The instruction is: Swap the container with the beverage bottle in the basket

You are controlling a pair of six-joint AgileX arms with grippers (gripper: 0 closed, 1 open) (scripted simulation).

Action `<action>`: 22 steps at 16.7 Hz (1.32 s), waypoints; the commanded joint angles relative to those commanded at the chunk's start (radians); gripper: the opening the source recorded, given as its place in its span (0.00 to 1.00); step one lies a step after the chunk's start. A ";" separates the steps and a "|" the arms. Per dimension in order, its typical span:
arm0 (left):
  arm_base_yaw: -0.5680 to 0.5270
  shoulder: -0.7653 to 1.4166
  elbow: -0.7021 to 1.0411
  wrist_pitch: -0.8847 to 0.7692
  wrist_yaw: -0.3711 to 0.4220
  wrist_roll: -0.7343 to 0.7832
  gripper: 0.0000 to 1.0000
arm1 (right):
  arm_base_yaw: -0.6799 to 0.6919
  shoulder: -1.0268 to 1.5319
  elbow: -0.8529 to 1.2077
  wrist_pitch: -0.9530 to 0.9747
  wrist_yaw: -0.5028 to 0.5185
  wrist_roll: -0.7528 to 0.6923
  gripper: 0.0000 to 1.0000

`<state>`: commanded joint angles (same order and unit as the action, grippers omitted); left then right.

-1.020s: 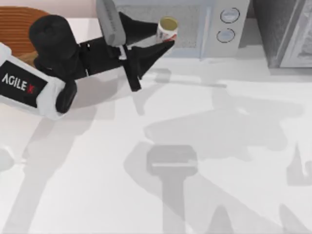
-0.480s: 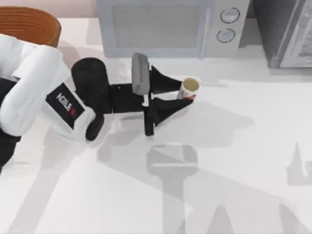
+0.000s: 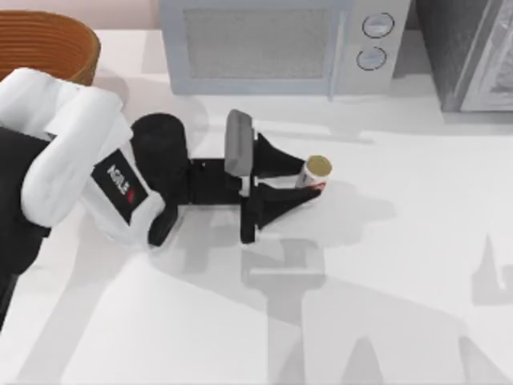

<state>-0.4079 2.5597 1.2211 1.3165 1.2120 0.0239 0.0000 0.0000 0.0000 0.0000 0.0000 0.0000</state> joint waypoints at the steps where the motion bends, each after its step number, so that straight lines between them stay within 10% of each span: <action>1: 0.000 0.000 0.000 0.000 0.000 0.000 0.00 | 0.000 0.000 0.000 0.000 0.000 0.000 1.00; 15: 0.000 0.000 0.000 0.000 0.000 0.000 0.98 | 0.000 0.000 0.000 0.000 0.000 0.000 1.00; 22: 0.000 0.000 0.000 0.000 0.000 0.000 1.00 | 0.000 0.000 0.000 0.000 0.000 0.000 1.00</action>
<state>-0.4079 2.5597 1.2211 1.3165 1.2120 0.0239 0.0000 0.0000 0.0000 0.0000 0.0000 0.0000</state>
